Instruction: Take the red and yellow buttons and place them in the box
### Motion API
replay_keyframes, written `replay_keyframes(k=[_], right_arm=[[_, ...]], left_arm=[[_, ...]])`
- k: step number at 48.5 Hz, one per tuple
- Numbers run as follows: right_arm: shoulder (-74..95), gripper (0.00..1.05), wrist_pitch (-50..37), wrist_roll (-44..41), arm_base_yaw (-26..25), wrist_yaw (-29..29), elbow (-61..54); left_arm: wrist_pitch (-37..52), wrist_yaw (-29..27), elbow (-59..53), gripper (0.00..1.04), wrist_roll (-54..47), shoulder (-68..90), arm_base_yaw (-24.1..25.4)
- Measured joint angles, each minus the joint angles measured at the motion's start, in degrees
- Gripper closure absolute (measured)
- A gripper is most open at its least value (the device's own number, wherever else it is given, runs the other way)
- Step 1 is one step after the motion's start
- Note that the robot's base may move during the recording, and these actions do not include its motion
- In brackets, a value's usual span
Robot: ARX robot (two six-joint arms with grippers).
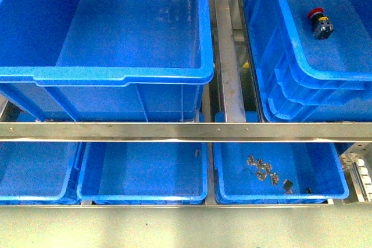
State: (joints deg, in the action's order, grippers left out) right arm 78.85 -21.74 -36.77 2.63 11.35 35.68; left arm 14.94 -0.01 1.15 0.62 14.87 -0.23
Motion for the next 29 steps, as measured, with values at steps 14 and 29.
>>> replay_keyframes(k=[14,29], right_arm=[[3.6,0.65,-0.4,0.2,-0.5,-0.2,3.3],[13.7,0.65,-2.3,3.1,-3.1,-1.5,9.5]], left_arm=[[-4.4,0.0,0.0,1.02,0.0,-4.4,0.0],[-15.0,0.0,0.0,1.02,-0.1,-14.0,0.1]])
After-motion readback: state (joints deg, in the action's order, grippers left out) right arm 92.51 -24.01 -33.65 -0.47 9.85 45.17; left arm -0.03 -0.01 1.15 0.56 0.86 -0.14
